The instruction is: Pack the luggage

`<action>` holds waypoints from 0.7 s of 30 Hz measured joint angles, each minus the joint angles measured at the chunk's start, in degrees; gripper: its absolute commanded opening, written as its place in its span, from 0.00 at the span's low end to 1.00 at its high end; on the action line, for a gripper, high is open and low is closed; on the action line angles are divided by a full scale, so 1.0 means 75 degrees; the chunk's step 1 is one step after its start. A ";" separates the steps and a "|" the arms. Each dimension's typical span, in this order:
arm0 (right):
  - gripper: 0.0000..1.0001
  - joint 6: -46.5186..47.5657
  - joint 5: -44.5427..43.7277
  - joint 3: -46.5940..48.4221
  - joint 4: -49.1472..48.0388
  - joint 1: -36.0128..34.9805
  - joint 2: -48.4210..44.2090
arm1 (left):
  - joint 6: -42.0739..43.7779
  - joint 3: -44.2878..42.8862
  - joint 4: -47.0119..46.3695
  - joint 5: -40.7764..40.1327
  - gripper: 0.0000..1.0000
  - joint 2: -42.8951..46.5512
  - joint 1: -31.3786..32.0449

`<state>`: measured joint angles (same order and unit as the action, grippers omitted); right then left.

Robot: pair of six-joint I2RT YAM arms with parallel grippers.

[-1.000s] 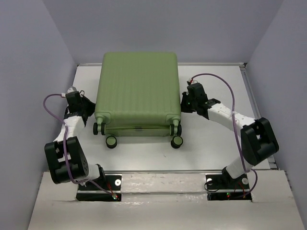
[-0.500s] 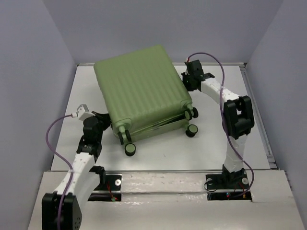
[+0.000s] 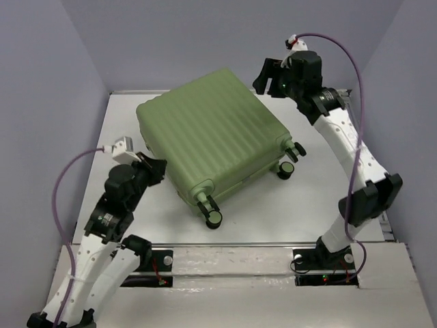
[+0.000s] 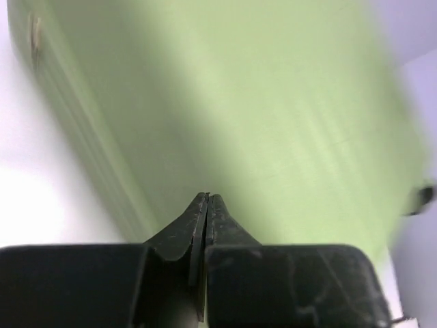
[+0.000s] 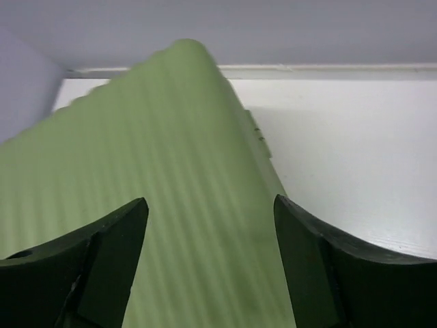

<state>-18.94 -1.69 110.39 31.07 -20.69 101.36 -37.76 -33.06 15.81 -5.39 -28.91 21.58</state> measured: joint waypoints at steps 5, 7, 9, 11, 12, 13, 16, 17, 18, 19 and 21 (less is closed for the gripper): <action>0.07 0.0023 0.0125 -0.1920 -0.0385 -0.0277 -0.2401 | 0.0973 -0.3235 -0.0300 -0.0385 0.23 -0.0956 0.0058; 0.07 -0.0070 0.0090 -0.2970 -0.0498 -0.0452 -0.3174 | 0.1139 -0.3713 -0.0513 -0.0463 0.26 -0.1177 0.0058; 0.07 -0.0087 -0.0090 -0.3946 -0.0597 -0.0970 -0.3692 | 0.1291 -0.4100 -0.0539 -0.0592 0.29 -0.1559 0.0055; 0.07 -0.0128 -0.0189 -0.4884 -0.0676 -0.1961 -0.4033 | 0.1469 -0.4686 -0.0562 -0.0688 0.30 -0.2416 -0.0111; 0.07 -0.0175 -0.0242 -0.5383 -0.0749 -0.2585 -0.4202 | 0.1524 -0.4954 -0.0603 -0.0647 0.30 -0.2891 -0.0291; 0.07 -0.0248 -0.0265 -0.5954 -0.0962 -0.3162 -0.4406 | 0.1577 -0.5330 -0.0635 -0.0452 0.30 -0.3448 -0.0545; 0.07 -0.0434 -0.0411 -0.6793 -0.1221 -0.4083 -0.5190 | 0.1580 -0.5992 -0.0912 0.0207 0.31 -0.4791 -0.1501; 0.07 -0.0501 -0.0414 -0.7108 -0.1227 -0.4138 -0.5467 | 0.1550 -0.6137 -0.0994 0.0475 0.32 -0.5377 -0.1932; 0.07 -0.0548 -0.0452 -0.7338 -0.1212 -0.4159 -0.5662 | 0.1536 -0.6207 -0.1000 0.0641 0.33 -0.5668 -0.2215; 0.07 -0.0629 -0.0522 -0.7618 -0.1186 -0.4144 -0.5855 | 0.1501 -0.6286 -0.0997 0.0839 0.33 -0.6135 -0.2567; 0.07 -0.0720 -0.0682 -0.8070 -0.1195 -0.4089 -0.5965 | 0.1443 -0.6595 -0.0962 0.1201 0.34 -0.7061 -0.3177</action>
<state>-24.34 -6.81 49.87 22.11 -51.35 56.62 -26.94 -82.52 8.60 3.62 -81.87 -2.24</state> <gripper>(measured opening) 0.070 0.327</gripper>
